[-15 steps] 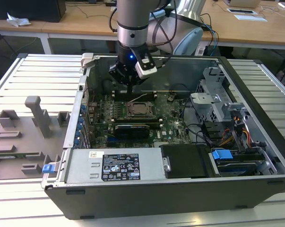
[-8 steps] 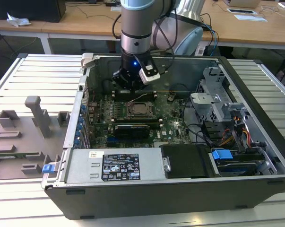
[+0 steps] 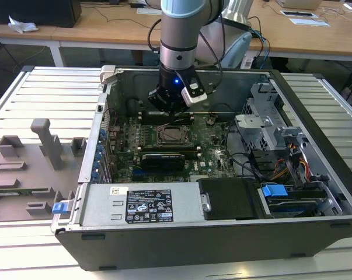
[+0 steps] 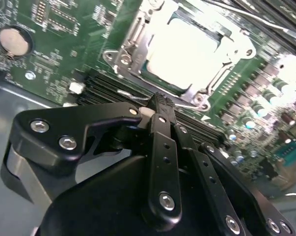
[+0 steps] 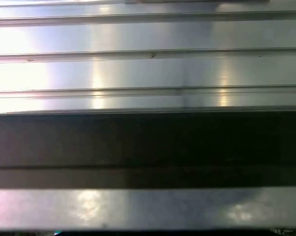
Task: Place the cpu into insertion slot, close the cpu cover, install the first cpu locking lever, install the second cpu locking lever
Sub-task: 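Install the first cpu locking lever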
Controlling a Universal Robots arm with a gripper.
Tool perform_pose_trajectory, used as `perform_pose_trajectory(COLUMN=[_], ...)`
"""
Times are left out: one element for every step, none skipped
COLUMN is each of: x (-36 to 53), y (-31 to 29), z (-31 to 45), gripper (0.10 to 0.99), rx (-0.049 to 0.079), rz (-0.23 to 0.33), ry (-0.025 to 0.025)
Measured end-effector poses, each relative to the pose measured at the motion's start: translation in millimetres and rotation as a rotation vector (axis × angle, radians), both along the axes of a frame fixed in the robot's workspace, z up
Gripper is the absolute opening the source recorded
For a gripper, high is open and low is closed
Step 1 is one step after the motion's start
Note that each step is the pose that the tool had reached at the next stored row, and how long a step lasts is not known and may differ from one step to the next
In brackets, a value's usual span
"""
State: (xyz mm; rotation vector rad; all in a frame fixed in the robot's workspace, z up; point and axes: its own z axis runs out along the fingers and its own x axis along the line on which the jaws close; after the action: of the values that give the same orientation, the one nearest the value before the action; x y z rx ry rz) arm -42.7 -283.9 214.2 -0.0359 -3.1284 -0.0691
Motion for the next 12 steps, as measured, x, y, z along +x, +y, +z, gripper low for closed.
perform_pose_trajectory(x=[1.3, 3.6, 5.5, 8.2, 9.9, 10.3, 10.6, 10.8, 10.8, 10.9, 10.9, 10.9], y=[0.2, 0.5, 0.6, 0.6, 0.6, 0.6, 0.6, 0.5, 0.2, -0.3, -0.9, -1.3], z=[-1.0, -2.9, -4.4, -6.8, -8.4, -9.0, -9.5, -10.1, -10.3, -10.6, -11.0, -11.5], gripper=[0.106, 0.106, 0.106, 0.106, 0.106, 0.106, 0.106, 0.106, 0.106, 0.106, 0.106, 0.106], rx=[0.000, 0.000, 0.000, 0.000, 0.000, 0.000, 0.000, 0.000, 0.000, 0.000, 0.000, 0.000], rz=[0.000, 0.000, 0.000, 0.000, 0.000, 0.000, 0.000, -0.001, -0.001, -0.001, -0.001, -0.002], ry=[0.0003, 0.0007, 0.0010, 0.0015, 0.0016, 0.0016, 0.0015, 0.0018, 0.0018, 0.0016, 0.0014, 0.0015])
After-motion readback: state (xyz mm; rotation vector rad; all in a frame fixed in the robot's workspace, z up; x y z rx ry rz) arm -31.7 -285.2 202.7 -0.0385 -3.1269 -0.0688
